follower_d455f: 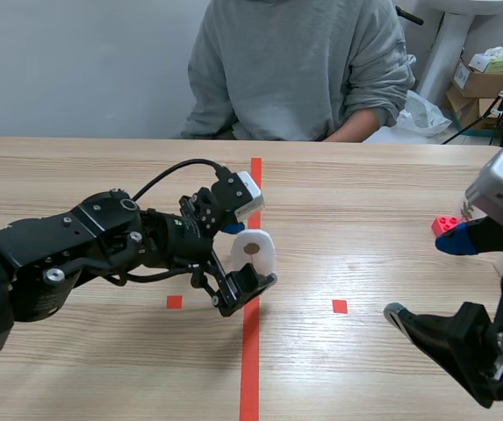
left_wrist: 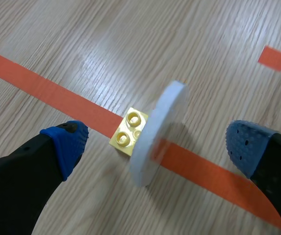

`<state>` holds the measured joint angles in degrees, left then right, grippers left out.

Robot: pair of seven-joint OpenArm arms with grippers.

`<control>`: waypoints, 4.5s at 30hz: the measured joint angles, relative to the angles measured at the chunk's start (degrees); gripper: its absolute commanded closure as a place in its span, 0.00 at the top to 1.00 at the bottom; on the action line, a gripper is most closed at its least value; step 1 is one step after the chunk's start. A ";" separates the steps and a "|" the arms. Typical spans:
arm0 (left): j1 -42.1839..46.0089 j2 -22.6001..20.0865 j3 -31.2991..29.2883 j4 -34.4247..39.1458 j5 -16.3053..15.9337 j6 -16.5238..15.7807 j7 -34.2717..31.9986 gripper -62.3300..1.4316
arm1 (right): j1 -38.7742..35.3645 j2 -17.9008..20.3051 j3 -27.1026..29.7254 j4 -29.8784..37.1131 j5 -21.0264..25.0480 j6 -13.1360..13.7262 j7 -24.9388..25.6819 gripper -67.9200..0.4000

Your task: Do the leaf sorting experiment

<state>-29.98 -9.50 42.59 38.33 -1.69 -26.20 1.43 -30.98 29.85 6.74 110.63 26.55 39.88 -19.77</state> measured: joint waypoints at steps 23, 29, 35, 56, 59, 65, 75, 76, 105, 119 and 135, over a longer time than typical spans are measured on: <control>0.00 -0.07 -0.02 0.02 2.12 0.04 0.07 0.35 | 0.00 0.00 0.00 0.00 0.02 0.00 0.02 0.85; 0.00 -0.04 -0.02 0.02 2.05 0.04 0.07 0.22 | 0.00 0.00 0.00 0.00 0.02 0.00 0.02 0.85; 0.00 0.07 -0.02 0.02 1.90 0.04 0.07 0.17 | 0.00 0.00 0.00 0.00 0.02 0.00 0.02 0.85; 3.08 -1.60 -6.60 7.61 -9.66 -3.74 4.76 0.10 | 0.00 0.00 0.00 0.00 0.02 0.00 0.04 0.85; 7.50 -2.95 -15.06 14.73 -13.86 -3.67 7.34 0.10 | 0.00 0.00 0.00 0.00 0.00 0.00 0.11 0.85; 14.75 -4.85 -36.02 20.06 -17.90 -2.97 8.44 0.09 | 0.00 0.00 0.00 0.00 0.00 0.00 0.17 0.85; 13.18 -10.29 -46.86 13.16 -15.78 6.67 6.16 0.09 | 0.00 0.00 0.00 0.00 0.00 0.02 0.20 0.85; 11.89 -10.75 -46.58 10.21 -15.23 8.33 5.60 0.09 | 0.00 0.00 0.00 0.00 -0.07 0.00 0.20 0.85; 1.88 -11.78 -45.88 -15.74 -3.56 13.81 -0.63 0.09 | 0.00 0.00 0.02 0.00 -0.11 0.02 0.63 0.85; 1.88 -11.78 -45.88 -15.74 1.29 14.10 -0.87 0.32 | 0.00 0.00 0.02 0.00 -0.11 0.02 0.63 0.85; 3.72 -11.98 -45.86 -9.84 0.39 13.75 -0.22 0.94 | 0.00 0.00 0.02 0.00 -0.11 0.02 0.63 0.85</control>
<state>-26.26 -21.47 -3.27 28.49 -1.30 -12.45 1.21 -30.98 29.85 6.76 110.63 26.44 39.90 -19.14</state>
